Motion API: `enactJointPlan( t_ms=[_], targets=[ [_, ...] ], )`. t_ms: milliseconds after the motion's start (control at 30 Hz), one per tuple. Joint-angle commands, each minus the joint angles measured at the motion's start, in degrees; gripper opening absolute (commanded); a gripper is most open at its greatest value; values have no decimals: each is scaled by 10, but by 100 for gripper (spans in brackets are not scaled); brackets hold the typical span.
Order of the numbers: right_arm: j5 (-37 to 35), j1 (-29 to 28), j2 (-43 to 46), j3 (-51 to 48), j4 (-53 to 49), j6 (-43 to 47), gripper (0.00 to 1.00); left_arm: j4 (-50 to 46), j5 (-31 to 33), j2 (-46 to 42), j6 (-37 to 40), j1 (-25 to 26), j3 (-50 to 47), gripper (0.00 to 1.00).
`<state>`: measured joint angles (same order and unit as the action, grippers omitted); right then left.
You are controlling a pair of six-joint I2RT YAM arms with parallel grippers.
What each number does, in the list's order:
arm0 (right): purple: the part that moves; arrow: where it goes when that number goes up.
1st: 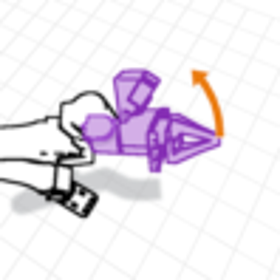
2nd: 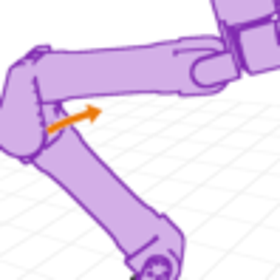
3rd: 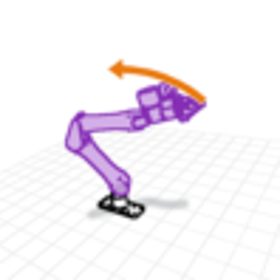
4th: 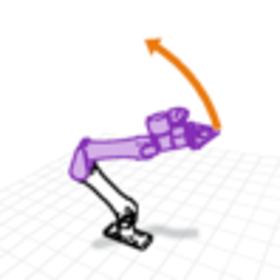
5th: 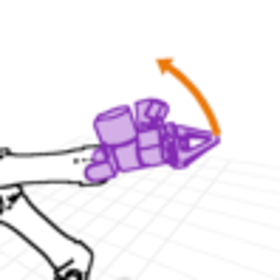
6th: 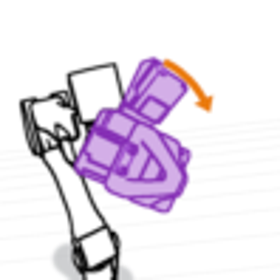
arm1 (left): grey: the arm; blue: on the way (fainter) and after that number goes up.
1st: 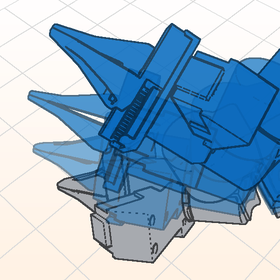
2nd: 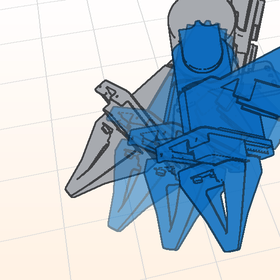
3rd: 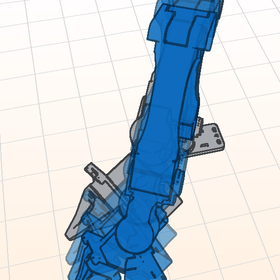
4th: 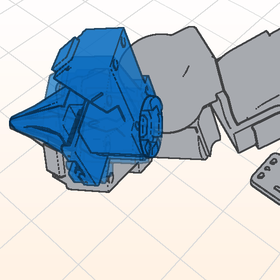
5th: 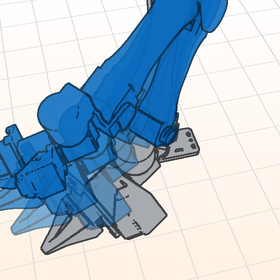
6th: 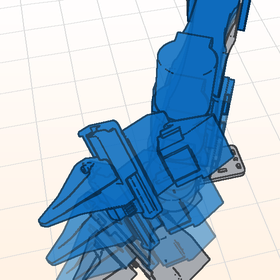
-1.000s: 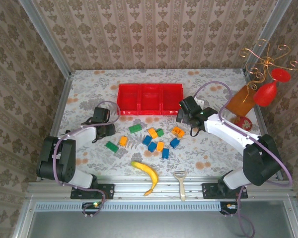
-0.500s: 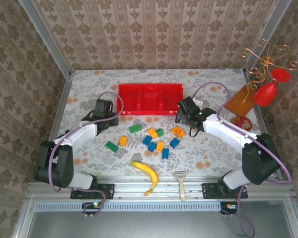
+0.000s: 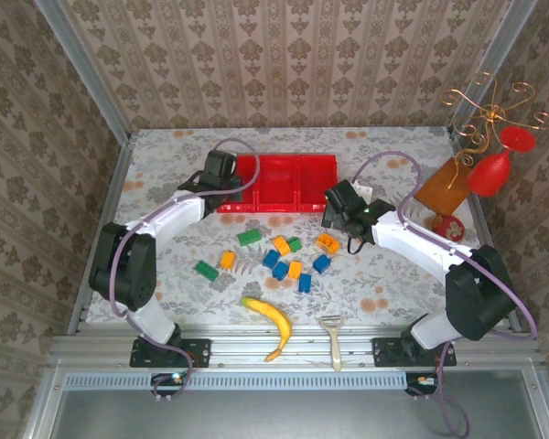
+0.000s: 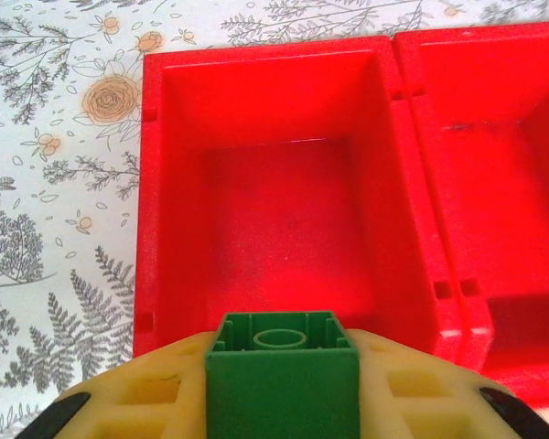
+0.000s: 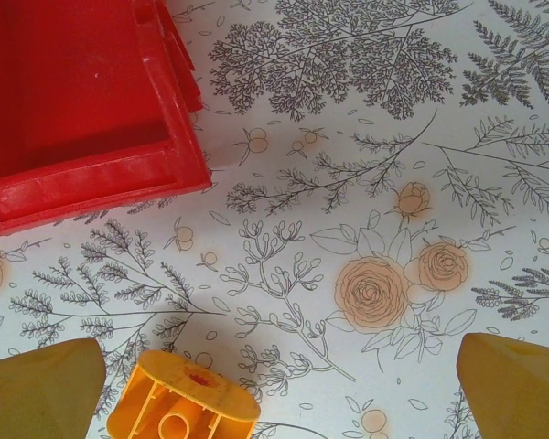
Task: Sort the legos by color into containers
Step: Place the lego in the container.
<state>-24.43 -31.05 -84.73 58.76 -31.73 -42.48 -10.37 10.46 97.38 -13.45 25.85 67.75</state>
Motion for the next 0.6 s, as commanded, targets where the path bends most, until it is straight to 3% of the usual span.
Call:
enactJointPlan(
  t_ms=[0, 367, 567],
  targets=[
    [-28, -4, 14, -4, -15, -19, 100, -26, 25, 31, 28, 14, 39, 19],
    [-31, -5, 13, -3, -25, -24, 100, -34, 23, 108, 30, 16, 93, 30],
    [-36, -5, 20, -4, -23, -23, 100, -36, 29, 104, 24, 16, 91, 43]
  ],
)
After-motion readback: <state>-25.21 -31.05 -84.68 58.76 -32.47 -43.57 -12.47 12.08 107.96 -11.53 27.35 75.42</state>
